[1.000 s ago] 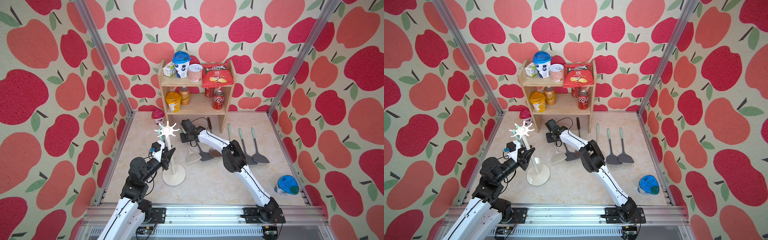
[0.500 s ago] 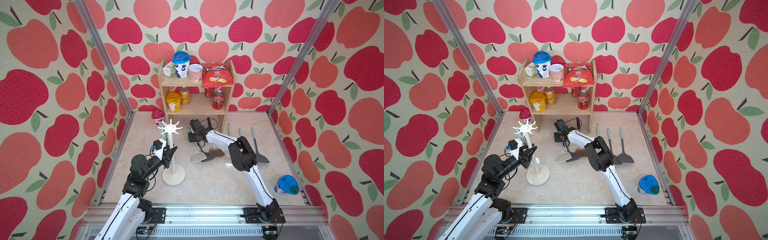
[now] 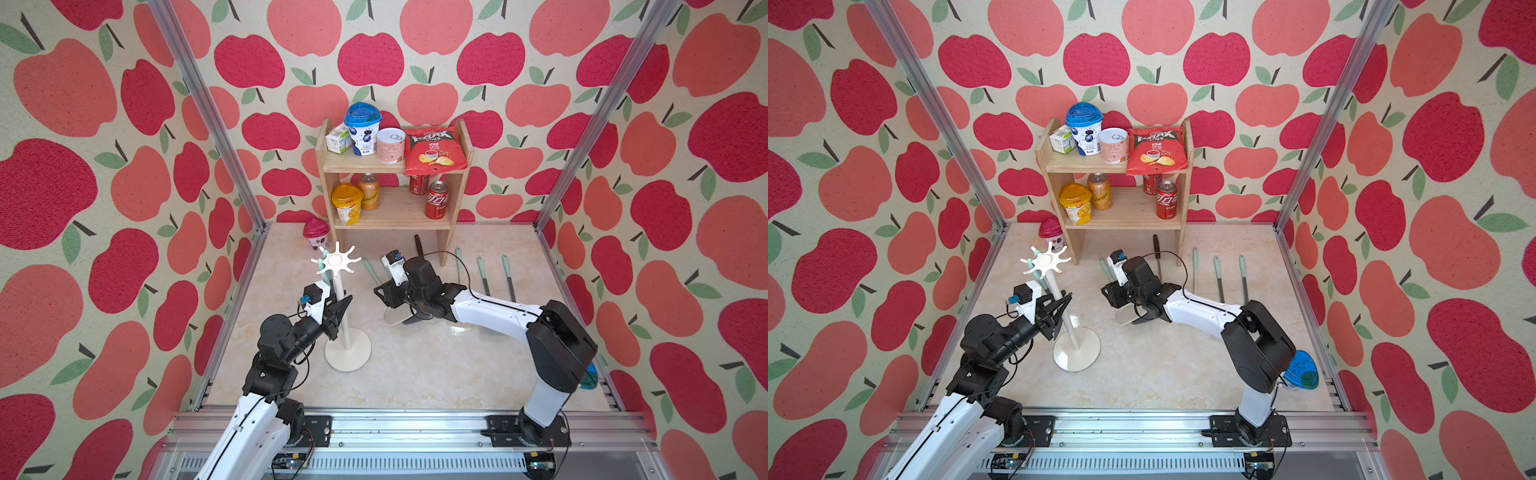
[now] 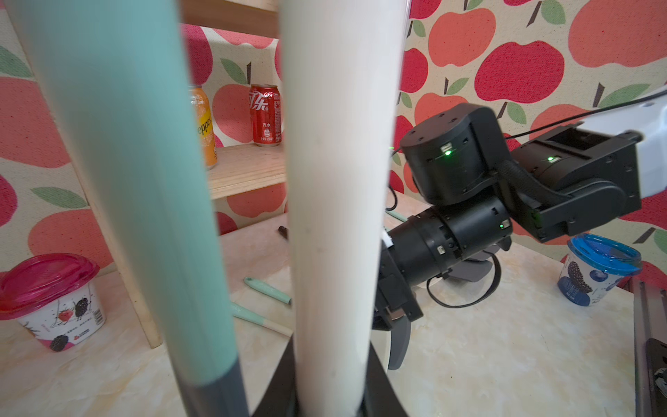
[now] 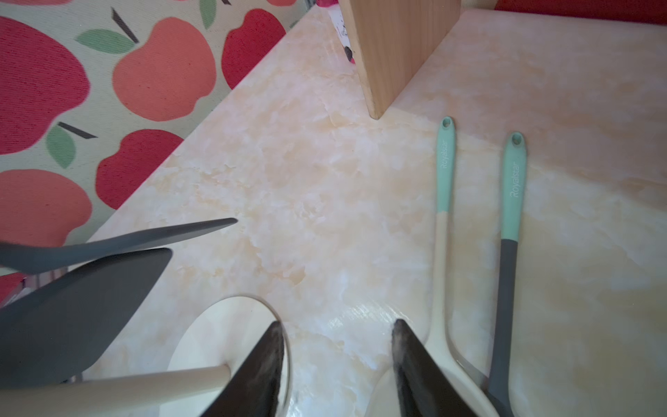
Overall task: Take the spatula off the kitchen utensil rack
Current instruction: Take off the spatula from the rack.
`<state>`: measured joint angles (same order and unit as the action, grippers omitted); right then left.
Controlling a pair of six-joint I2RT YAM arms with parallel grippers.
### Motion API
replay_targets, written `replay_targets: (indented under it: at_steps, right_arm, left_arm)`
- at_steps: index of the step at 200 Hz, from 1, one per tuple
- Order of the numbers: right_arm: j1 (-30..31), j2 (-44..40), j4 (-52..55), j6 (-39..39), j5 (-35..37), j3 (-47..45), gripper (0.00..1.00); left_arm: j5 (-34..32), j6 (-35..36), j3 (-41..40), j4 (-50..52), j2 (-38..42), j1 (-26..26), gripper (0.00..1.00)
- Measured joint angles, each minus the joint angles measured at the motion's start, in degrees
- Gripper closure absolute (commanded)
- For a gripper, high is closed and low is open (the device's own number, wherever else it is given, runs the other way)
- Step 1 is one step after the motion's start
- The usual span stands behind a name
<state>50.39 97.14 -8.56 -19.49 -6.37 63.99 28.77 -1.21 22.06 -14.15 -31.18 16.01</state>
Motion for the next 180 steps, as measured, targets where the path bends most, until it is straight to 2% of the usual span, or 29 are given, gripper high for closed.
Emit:
replay_targets:
  at_steps: [31, 75, 117, 180]
  right_arm:
    - [-0.24, -10.40, -8.83, 0.20, -6.54, -8.33, 0.46]
    - [1.25, -16.90, -16.24, 1.46, -14.64, -8.70, 0.41]
    - [3.06, -15.06, -18.18, 3.06, -19.32, -5.95, 0.42]
    - [4.74, -6.95, -21.18, 4.09, -22.77, 1.57, 0.44]
  left_arm:
    - [-0.37, -0.13, -0.61, 0.28, 1.20, 0.00, 1.00]
    - [-1.31, -0.92, -1.33, 0.31, 2.51, 0.00, 0.99]
    - [-1.33, -1.05, -1.60, -0.22, 2.51, 0.00, 0.99]
    - [-1.29, -1.11, -1.66, -1.14, 1.84, 0.00, 0.99]
